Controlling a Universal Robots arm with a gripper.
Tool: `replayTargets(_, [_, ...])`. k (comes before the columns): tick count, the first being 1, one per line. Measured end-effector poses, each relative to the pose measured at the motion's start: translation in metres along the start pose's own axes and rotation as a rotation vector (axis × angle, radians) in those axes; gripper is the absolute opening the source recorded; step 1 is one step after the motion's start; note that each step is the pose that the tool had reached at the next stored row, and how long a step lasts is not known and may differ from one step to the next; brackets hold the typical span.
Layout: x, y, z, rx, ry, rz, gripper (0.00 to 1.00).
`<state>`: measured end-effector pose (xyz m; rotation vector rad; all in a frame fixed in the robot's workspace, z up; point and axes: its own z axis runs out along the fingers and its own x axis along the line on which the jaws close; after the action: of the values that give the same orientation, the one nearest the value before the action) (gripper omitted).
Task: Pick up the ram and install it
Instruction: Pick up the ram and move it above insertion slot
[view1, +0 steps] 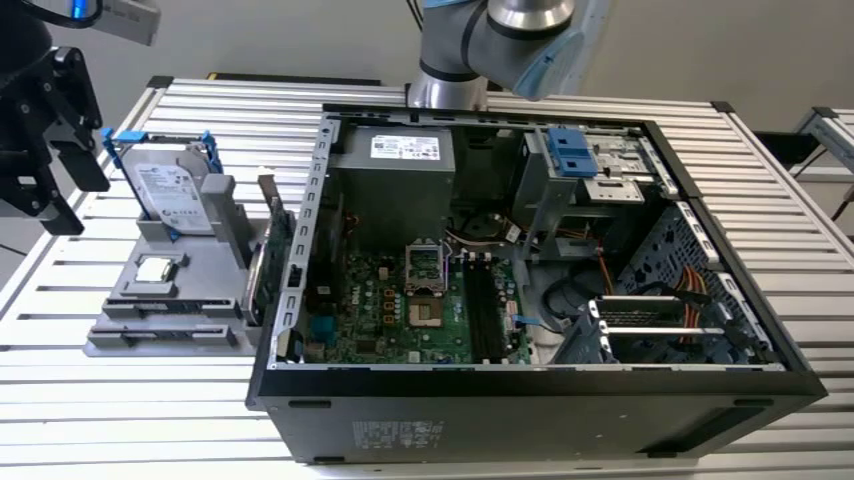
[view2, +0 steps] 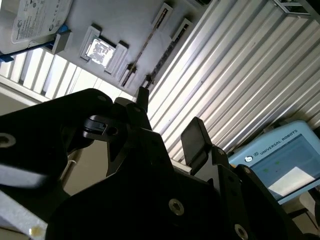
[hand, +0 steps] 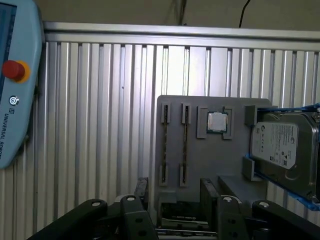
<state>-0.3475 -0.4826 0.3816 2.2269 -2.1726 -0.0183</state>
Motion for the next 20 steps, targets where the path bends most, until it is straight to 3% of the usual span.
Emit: replayTargets(20, [-0.0002,0.0016,0.0151,0.0003,-0.0004,0.0,1.0])
